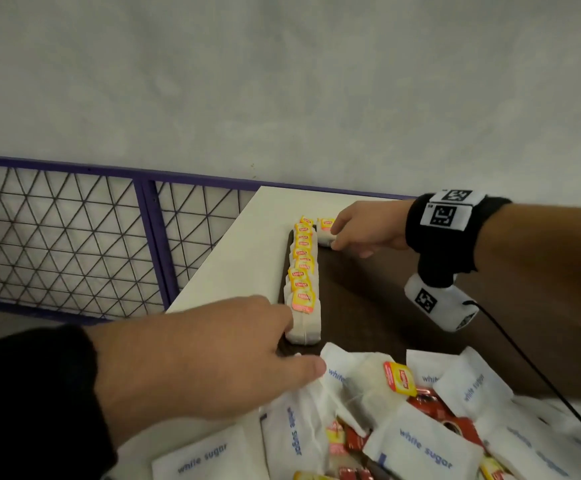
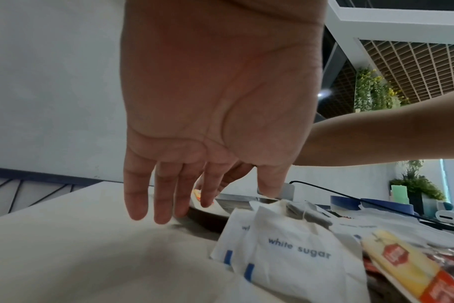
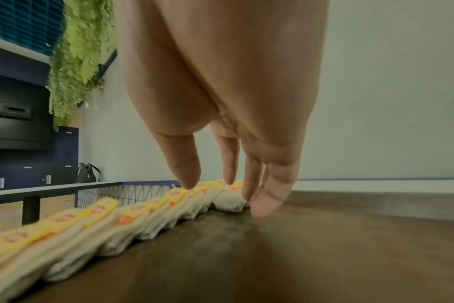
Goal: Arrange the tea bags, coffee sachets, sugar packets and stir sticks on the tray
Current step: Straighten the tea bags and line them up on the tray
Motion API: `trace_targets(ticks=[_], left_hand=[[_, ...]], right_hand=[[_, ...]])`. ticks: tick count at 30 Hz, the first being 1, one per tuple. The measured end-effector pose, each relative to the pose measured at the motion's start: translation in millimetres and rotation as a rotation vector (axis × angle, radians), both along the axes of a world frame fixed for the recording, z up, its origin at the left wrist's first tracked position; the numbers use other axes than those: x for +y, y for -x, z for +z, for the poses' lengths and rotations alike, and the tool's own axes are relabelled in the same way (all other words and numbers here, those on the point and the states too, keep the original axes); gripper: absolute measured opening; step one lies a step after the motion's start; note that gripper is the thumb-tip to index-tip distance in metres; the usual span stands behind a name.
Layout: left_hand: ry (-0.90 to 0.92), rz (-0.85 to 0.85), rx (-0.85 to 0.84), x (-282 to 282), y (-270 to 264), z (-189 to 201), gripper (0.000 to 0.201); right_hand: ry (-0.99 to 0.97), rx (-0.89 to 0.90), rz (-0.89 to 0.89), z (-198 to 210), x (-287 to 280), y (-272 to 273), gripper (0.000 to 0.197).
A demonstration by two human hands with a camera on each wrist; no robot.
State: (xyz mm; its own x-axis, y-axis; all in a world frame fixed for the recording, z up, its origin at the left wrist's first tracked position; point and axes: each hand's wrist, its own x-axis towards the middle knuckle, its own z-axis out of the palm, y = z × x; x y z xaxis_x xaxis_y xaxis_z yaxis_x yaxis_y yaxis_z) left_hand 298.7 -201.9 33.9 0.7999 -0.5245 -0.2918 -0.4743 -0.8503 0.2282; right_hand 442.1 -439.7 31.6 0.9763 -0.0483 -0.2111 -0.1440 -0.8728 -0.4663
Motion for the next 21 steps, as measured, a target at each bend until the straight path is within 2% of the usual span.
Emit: trace_targets(ticks=[4,6,9,11,13,15,18,21], left_hand=[[-0.017,0.027,-0.093,-8,4,10,0.065],[0.001,0.029,-0.116,-13,8,14,0.062],[0.045,-0.006,-0.137,-20,19,16,0.049],[0.066,-0.031,-0.143,-23,28,12,0.039],[0.072,-0.033,-0.158,-25,40,7,0.032],[0.097,-0.015,-0.219,-23,52,3,0.024],[0.137,0.039,-0.274,-15,67,4,0.014],[0.078,0.093,-0.209,-8,78,6,0.018]], right_hand=[[0.02,-0.078,0.073,25,4,44,0.021],[0.047,-0.068,0.176,39,10,77,0.012],[0.129,0.089,0.366,51,19,126,0.01],[0.24,0.17,0.434,47,24,151,0.012],[0.328,0.173,0.433,38,22,168,0.019],[0.342,0.126,0.348,32,18,181,0.026],[0.245,0.093,0.249,26,13,193,0.028],[0.17,0.126,0.24,21,16,200,0.031]])
